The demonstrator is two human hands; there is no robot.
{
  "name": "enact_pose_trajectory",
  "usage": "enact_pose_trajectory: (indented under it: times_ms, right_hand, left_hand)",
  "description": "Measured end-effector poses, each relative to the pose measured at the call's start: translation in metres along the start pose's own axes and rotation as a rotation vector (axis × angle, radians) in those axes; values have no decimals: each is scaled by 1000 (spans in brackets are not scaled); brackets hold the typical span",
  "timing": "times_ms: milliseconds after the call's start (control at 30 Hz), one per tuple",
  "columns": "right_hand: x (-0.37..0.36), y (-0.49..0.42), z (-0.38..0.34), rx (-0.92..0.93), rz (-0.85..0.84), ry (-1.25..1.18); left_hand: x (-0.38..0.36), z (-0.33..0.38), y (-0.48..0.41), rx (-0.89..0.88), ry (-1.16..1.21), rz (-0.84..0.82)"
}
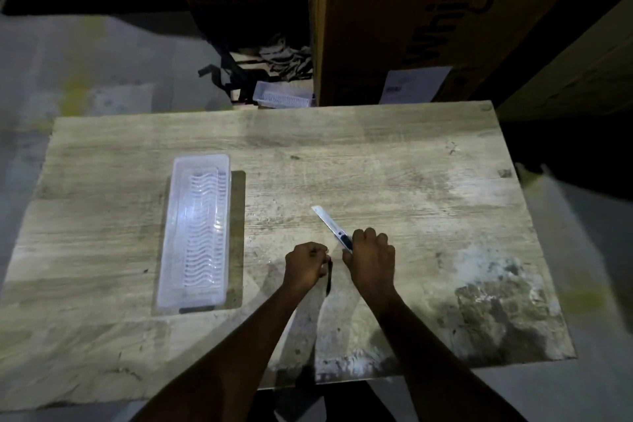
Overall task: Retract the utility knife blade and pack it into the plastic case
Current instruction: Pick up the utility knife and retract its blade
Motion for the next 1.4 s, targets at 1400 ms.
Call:
enact_pose_trajectory:
  times_ms: [1400]
  right_hand:
    - [208,55,-58,-153,-73,-1087]
  left_hand:
    - [104,90,159,-247,564,-154]
Point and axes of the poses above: each hand's wrist, its own y-axis away from the middle knuckle, its own x-axis out of the back of the hand, z = x × y, the point moved 6 cm from there along -y, towards the middle knuckle, and after that the axes turned 8 degrees about z, right-handed, at the moved point
